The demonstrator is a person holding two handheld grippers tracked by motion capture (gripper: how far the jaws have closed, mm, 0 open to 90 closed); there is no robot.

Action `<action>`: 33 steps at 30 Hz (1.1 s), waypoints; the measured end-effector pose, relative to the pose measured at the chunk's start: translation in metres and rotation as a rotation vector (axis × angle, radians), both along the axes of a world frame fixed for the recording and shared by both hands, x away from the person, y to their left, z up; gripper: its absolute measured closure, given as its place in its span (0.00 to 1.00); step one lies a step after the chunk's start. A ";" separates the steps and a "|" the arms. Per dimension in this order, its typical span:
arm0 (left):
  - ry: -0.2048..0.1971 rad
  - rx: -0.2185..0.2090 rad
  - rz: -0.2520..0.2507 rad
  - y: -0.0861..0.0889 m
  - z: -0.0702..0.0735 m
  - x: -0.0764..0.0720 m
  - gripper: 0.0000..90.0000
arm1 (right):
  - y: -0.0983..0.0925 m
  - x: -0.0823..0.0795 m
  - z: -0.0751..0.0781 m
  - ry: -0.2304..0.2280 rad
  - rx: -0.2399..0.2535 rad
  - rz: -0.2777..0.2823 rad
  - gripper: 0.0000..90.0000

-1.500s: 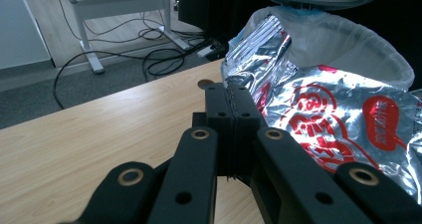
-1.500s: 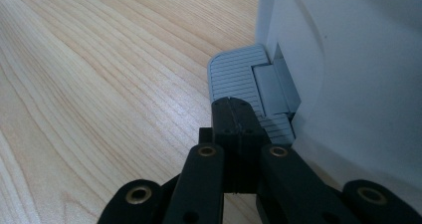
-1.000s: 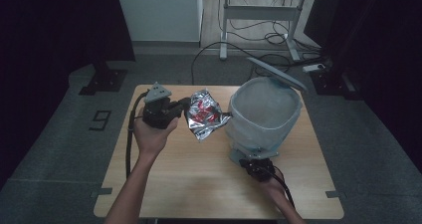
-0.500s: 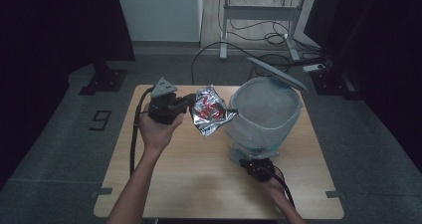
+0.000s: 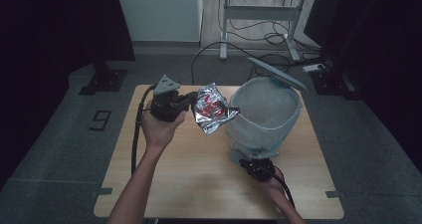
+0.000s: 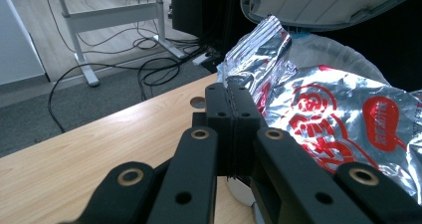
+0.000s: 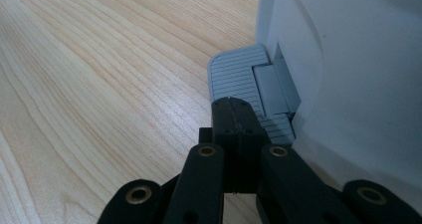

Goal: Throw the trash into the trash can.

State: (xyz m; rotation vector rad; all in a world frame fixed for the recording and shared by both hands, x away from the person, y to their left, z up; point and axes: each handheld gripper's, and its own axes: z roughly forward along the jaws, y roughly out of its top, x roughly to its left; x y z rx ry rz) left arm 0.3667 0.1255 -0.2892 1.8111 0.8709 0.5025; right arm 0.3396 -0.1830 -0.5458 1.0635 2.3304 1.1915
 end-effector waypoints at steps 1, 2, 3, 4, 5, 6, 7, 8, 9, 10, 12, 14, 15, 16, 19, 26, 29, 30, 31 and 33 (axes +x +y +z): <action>0.000 0.000 0.000 0.000 0.000 0.000 1.00 | 0.000 0.000 0.000 0.000 0.000 0.000 1.00; -0.002 0.001 -0.001 -0.001 0.001 0.001 1.00 | 0.000 0.000 0.000 -0.001 0.002 0.000 1.00; -0.003 0.001 -0.002 -0.002 0.002 0.001 1.00 | 0.000 0.000 0.000 -0.003 0.001 0.001 1.00; -0.003 0.001 -0.002 -0.002 0.002 0.001 1.00 | 0.000 0.000 0.000 -0.003 0.001 0.001 1.00; -0.006 0.004 -0.004 -0.003 0.003 0.001 1.00 | 0.000 0.000 0.000 -0.003 0.001 0.001 1.00; -0.010 0.004 -0.006 -0.004 0.005 0.001 1.00 | 0.000 0.000 0.000 -0.002 0.001 0.000 1.00; -0.010 0.004 -0.006 -0.004 0.005 0.001 1.00 | 0.000 0.000 0.000 -0.002 0.001 0.000 1.00; -0.012 0.005 -0.008 -0.006 0.007 0.001 1.00 | 0.000 0.000 0.000 -0.002 0.001 0.001 1.00; -0.012 0.005 -0.008 -0.006 0.007 0.001 1.00 | 0.000 0.000 0.000 -0.002 0.001 0.001 1.00; -0.013 0.007 -0.009 -0.007 0.007 0.001 1.00 | 0.000 0.000 0.000 -0.002 0.001 0.001 1.00; -0.015 0.008 -0.011 -0.009 0.008 0.002 1.00 | 0.000 0.000 0.000 -0.002 0.001 0.000 1.00; -0.016 0.010 -0.013 -0.011 0.009 0.003 1.00 | 0.000 0.000 0.000 -0.001 0.001 0.000 1.00; -0.015 0.010 -0.014 -0.013 0.009 0.004 1.00 | 0.000 0.000 0.000 -0.001 0.002 0.000 1.00; -0.014 0.009 -0.014 -0.014 0.009 0.005 1.00 | 0.000 0.000 0.000 0.000 0.002 0.000 1.00; -0.015 0.015 -0.017 -0.018 0.010 0.007 1.00 | 0.000 0.000 0.000 0.000 0.003 0.001 1.00; -0.021 0.031 -0.030 -0.030 0.010 0.011 1.00 | 0.000 0.000 0.000 0.001 0.002 0.003 1.00; -0.023 0.038 -0.034 -0.033 0.010 0.013 1.00 | -0.001 0.000 0.000 0.001 0.001 0.003 1.00; -0.022 0.036 -0.035 -0.034 0.010 0.013 1.00 | -0.001 0.000 0.000 0.001 0.001 0.003 1.00; -0.023 0.038 -0.036 -0.035 0.010 0.014 1.00 | 0.000 0.000 0.000 0.001 0.001 0.003 1.00; -0.021 0.039 -0.036 -0.037 0.010 0.014 1.00 | -0.001 0.000 0.000 0.000 0.001 0.003 1.00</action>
